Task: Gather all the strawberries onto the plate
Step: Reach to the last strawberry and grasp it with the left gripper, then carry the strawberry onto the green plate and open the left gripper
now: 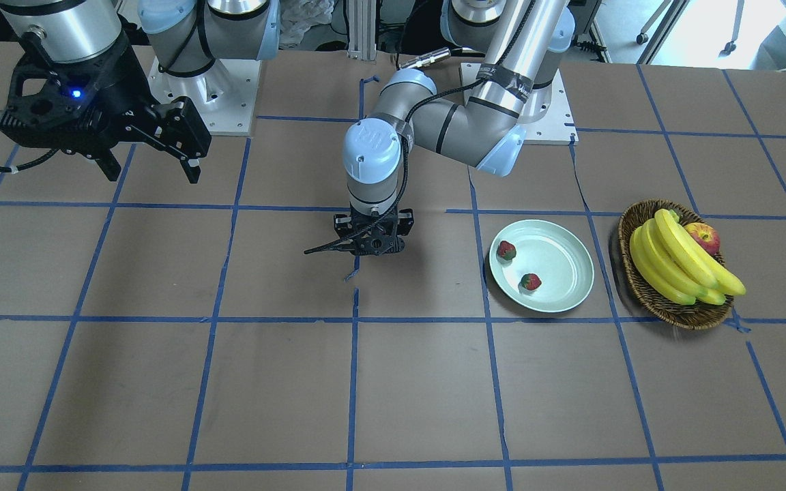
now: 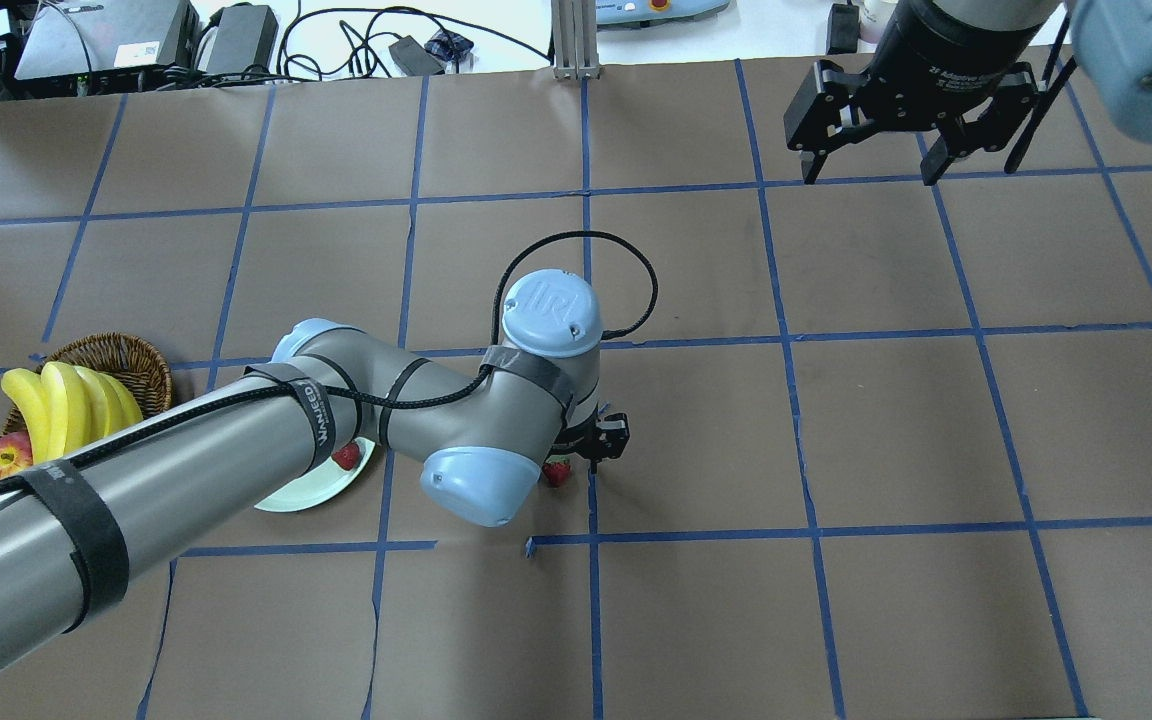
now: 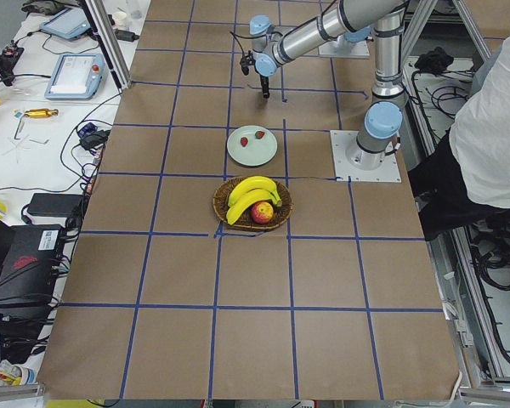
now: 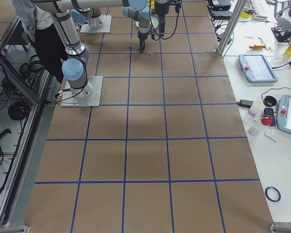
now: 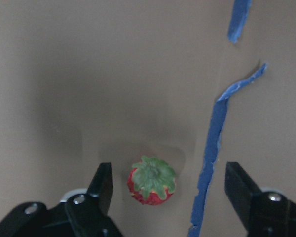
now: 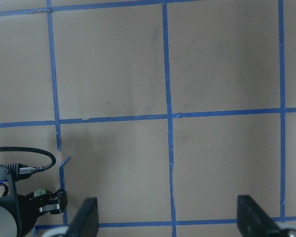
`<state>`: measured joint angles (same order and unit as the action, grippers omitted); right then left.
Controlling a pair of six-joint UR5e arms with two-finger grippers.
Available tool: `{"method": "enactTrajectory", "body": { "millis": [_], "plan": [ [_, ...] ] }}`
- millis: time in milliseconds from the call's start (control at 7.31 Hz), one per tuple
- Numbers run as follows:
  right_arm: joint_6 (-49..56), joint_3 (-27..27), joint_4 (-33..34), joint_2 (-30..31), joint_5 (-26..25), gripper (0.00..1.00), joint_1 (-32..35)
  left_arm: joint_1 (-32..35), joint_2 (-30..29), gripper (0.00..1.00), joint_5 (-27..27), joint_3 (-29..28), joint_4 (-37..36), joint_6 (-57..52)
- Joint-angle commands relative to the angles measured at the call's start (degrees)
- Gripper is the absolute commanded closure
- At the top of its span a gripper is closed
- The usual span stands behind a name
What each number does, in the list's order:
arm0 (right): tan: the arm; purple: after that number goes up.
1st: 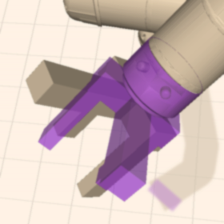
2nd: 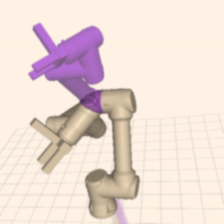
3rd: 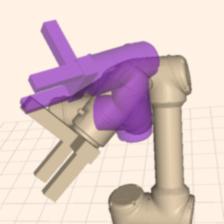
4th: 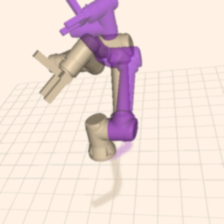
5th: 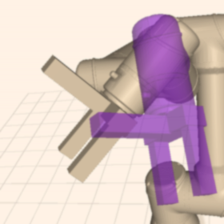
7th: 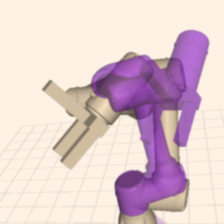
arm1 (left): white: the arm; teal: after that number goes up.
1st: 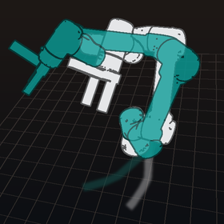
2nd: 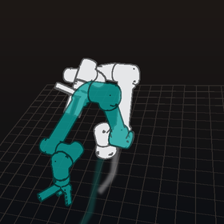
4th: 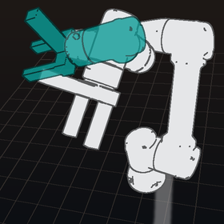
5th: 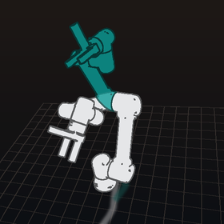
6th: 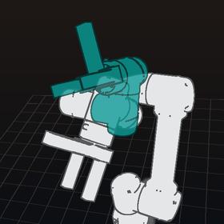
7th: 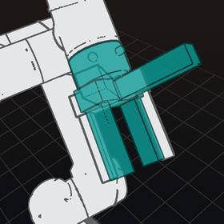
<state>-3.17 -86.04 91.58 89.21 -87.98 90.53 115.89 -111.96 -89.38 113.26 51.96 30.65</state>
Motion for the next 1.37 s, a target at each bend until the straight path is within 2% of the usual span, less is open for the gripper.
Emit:
{"method": "enactTrajectory", "body": {
  "millis": [0,274,410,547,821,1231],
  "plan": [
    [0.0,0.0,0.0,0.0,0.0,0.0,0.0,0.0,0.3,0.39,-0.3,0.7,0.1,-0.9],
    [0.0,0.0,0.0,0.0,-0.1,0.0,0.0,-0.1,0.5,0.79,-0.3,-0.2,0.0,-2.2],
    [0.0,0.1,0.1,-0.1,-0.5,0.0,0.0,-0.6,1.6,0.93,-0.5,-0.5,0.7,-6.3],
    [0.0,0.1,0.1,-0.2,-0.5,0.0,0.0,-2.2,1.9,1.0,-0.6,-0.5,0.8,-8.5],
    [-0.1,0.1,0.1,-0.3,-0.4,0.0,0.0,-10.4,5.2,1.0,-2.1,-0.4,4.6,-18.5],
    [0.0,0.2,0.0,-0.4,-0.5,0.0,0.0,-27.8,10.2,1.0,-5.8,0.0,10.2,-39.6]
  ]
}}
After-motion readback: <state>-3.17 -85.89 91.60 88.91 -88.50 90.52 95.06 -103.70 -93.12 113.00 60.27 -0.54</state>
